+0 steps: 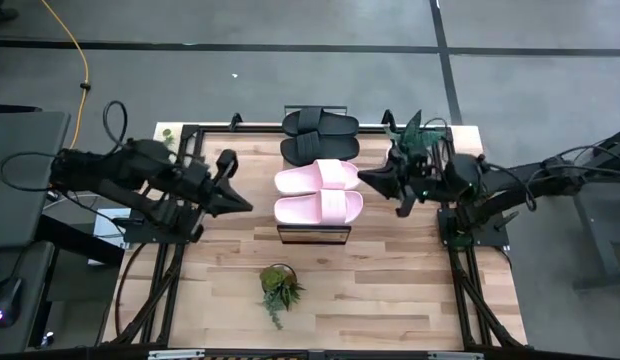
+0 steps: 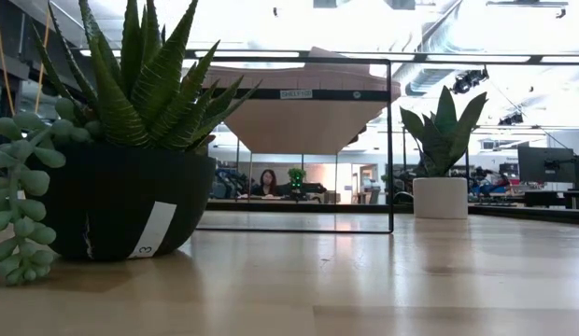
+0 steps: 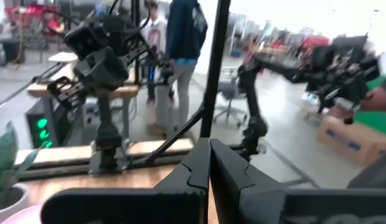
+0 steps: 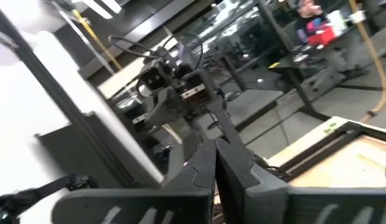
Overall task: Pick and place slides into the shelf
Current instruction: Return to Home Position
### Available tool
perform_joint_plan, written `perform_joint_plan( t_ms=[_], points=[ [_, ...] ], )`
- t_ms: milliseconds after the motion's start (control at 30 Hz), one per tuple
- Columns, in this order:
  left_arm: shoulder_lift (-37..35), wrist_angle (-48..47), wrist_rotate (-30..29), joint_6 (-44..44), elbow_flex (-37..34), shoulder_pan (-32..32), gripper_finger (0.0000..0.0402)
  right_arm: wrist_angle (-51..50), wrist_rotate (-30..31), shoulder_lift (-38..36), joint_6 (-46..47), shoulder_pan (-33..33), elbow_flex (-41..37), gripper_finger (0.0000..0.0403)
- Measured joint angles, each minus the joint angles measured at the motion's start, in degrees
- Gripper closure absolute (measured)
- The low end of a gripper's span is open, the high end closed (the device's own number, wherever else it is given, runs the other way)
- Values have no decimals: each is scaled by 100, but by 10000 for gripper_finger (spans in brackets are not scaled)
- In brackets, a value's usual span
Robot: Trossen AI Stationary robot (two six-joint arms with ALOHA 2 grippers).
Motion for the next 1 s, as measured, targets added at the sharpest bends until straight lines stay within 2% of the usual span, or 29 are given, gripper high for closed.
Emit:
perform_joint_plan(
  t_ms=[100,233,333,533,767,1000],
  points=[
    [-487,832,15,-188,-853,8,402,14,457,149,61,297,0,403],
    [-1208,2347,-115,-437,-2167,17,402,22,760,288,321,499,0,403],
    [-1708,3280,-224,-556,-3033,18,402,0,788,333,595,521,-1,403],
    [-2494,4384,-632,-711,-4395,16,402,252,799,350,802,478,0,403],
    [-3193,5272,-1069,-767,-5564,18,402,364,757,342,1072,295,0,403],
    [-3752,5279,-1077,-812,-6101,18,402,359,597,342,1221,166,0,403]
  ],
)
